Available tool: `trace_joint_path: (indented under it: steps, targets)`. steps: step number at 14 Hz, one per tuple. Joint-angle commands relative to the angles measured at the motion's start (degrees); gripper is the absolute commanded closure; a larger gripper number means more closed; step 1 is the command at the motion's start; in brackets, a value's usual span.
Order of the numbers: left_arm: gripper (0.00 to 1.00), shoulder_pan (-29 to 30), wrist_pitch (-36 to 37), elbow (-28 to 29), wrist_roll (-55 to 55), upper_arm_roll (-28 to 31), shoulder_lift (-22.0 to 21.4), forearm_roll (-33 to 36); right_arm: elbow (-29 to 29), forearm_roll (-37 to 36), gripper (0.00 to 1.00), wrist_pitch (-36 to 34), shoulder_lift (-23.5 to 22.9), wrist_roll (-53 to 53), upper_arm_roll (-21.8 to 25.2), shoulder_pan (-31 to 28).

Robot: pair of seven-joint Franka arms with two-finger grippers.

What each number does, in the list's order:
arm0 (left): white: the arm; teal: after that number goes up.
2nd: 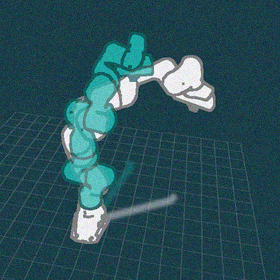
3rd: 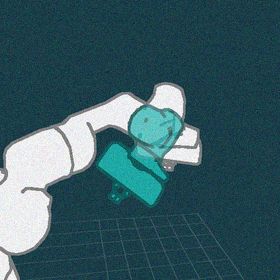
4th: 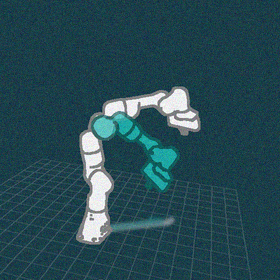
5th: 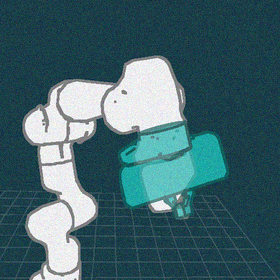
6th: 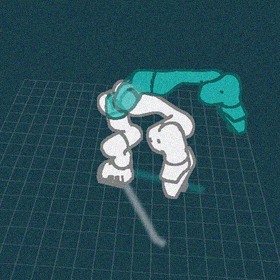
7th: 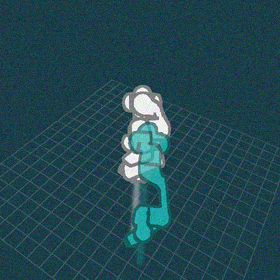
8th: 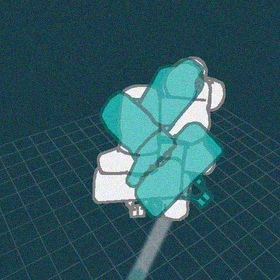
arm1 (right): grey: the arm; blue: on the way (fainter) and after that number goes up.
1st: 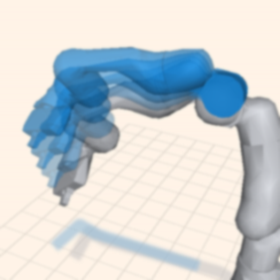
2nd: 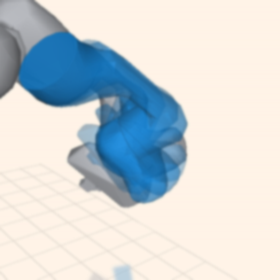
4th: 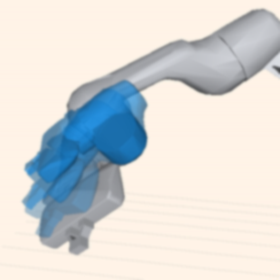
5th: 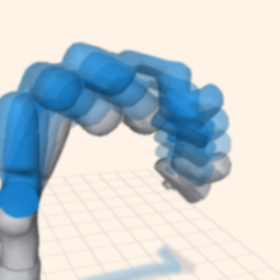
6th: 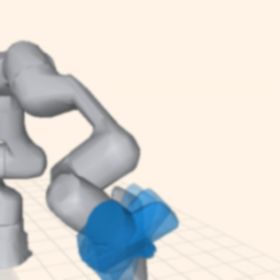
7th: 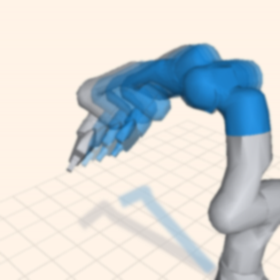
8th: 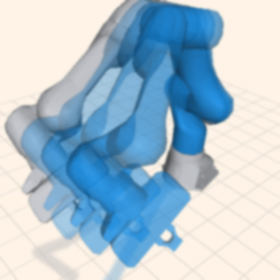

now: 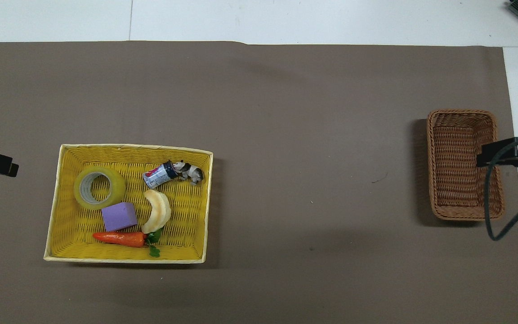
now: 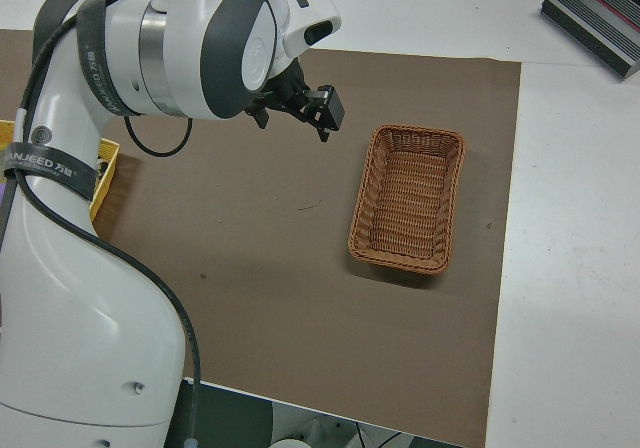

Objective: Move tape to another basket

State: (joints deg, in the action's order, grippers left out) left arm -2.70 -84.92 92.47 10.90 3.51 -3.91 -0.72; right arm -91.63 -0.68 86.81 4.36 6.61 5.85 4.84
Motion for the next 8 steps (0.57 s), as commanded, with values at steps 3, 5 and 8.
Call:
trace_joint_path:
  steps: [3, 5, 8]
  targets:
    - [0.0, 0.42, -0.86, 2.18, -0.09, 0.09, -1.54, 0.63, -1.1, 1.03, 0.0, -0.15, 0.91, 0.51, -0.05, -0.53]
    - [0.0, 0.42, 0.45, 2.71, -0.27, 0.09, -1.98, 0.63, -1.1, 1.03, 0.0, -0.15, 0.91, 0.51, -0.05, -0.53]
    - [0.0, 0.33, 0.38, 2.88, -3.42, 0.09, -2.07, 0.63, -1.1, 1.03, 0.0, -0.06, 0.91, 0.51, -0.05, -0.53]
